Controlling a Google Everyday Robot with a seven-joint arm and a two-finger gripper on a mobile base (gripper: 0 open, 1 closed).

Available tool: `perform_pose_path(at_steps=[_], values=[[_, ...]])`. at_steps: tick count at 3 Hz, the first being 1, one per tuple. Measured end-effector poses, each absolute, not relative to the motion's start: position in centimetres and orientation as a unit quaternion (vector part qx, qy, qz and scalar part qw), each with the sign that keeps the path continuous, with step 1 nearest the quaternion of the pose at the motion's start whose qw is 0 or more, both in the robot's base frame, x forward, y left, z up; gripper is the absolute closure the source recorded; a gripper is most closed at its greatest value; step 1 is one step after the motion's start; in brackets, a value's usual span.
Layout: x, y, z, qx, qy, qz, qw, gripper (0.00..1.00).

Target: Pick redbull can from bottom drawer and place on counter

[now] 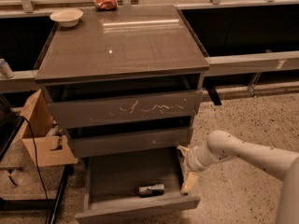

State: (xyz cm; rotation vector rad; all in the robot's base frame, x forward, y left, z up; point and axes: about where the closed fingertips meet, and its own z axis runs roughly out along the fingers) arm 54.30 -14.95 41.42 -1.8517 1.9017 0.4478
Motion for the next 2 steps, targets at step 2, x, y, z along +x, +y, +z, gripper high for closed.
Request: perform_pose_path(at_steps=[2], values=[[55.84,-14.45,37.18,-0.668,0.688,0.18,0.218,0.0]])
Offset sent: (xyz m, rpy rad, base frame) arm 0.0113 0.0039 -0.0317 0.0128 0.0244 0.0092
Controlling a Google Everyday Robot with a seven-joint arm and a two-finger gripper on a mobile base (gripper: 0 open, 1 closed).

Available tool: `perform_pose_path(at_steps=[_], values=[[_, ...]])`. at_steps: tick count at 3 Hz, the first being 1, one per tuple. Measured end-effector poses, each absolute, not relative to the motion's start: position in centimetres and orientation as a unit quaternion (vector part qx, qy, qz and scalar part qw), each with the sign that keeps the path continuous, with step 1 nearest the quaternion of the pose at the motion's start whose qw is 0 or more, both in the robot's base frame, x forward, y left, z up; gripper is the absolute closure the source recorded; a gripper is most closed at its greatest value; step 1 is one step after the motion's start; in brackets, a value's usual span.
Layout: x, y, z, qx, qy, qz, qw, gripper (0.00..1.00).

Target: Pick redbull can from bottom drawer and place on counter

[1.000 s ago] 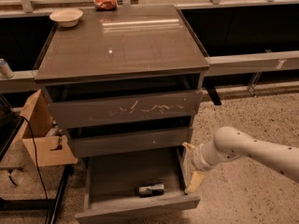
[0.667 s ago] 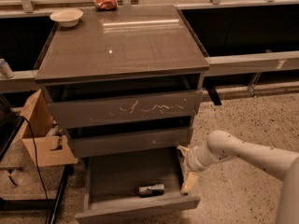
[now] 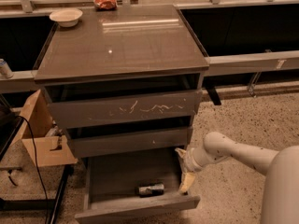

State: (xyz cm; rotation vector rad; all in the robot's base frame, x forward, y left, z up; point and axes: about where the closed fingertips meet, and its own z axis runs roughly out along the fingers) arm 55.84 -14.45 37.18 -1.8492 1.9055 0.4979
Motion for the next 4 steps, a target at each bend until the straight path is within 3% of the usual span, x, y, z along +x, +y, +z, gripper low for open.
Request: perform_pose_path(at_steps=[4], values=[[56.2,-11.1,27.3,-0.691,0.647,0.219,0.237,0.0]])
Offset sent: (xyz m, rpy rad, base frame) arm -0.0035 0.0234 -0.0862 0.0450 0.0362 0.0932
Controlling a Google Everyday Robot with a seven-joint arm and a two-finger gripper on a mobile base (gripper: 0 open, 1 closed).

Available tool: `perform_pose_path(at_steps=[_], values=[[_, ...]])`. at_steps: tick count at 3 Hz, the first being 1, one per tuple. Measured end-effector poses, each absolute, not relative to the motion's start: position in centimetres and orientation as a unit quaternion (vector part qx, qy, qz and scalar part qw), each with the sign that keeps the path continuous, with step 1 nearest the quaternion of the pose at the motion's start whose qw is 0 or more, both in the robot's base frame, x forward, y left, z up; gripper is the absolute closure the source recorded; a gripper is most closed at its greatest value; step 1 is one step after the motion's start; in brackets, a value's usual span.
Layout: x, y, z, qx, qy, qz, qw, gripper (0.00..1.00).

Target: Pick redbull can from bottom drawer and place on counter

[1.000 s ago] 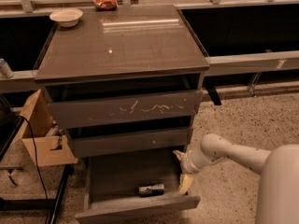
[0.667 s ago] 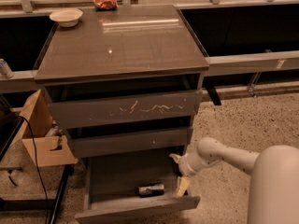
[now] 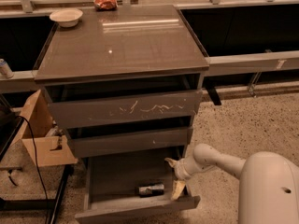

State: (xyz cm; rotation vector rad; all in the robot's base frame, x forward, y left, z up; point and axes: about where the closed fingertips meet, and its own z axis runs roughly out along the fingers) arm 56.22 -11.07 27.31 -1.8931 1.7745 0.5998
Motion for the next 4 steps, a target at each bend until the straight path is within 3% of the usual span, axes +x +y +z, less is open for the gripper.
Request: perform_pose_path(at_steps=[4], values=[[59.2,-9.5,23.5,-0.69,0.622,0.186,0.321,0.04]])
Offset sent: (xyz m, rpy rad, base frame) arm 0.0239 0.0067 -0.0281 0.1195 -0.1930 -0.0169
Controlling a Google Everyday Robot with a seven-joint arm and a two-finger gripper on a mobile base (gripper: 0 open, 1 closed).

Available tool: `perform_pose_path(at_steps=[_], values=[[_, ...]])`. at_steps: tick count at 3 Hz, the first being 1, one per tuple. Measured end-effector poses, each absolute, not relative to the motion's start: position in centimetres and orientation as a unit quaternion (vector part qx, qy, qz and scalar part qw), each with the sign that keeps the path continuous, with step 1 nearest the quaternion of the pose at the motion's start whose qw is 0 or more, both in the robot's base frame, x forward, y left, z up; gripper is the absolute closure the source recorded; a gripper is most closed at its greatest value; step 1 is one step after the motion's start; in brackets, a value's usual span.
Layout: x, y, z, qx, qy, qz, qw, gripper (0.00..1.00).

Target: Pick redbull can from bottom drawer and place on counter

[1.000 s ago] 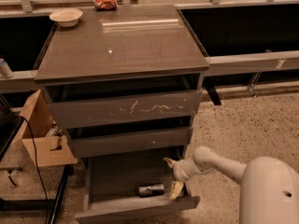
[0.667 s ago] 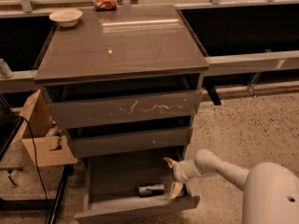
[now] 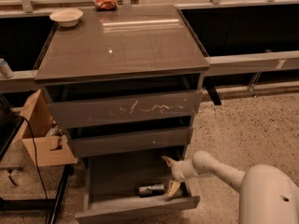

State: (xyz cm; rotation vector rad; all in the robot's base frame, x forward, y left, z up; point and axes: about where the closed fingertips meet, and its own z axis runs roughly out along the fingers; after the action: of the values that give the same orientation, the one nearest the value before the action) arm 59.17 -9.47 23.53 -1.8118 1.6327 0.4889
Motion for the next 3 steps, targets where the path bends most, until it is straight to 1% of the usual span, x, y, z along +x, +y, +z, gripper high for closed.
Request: perform_pose_path(at_steps=[2,3], values=[[60.4,-9.2,22.8,-0.693,0.621,0.18,0.319,0.49],[60.7,-8.9,21.9,-0.696,0.619,0.183,0.314,0.54]])
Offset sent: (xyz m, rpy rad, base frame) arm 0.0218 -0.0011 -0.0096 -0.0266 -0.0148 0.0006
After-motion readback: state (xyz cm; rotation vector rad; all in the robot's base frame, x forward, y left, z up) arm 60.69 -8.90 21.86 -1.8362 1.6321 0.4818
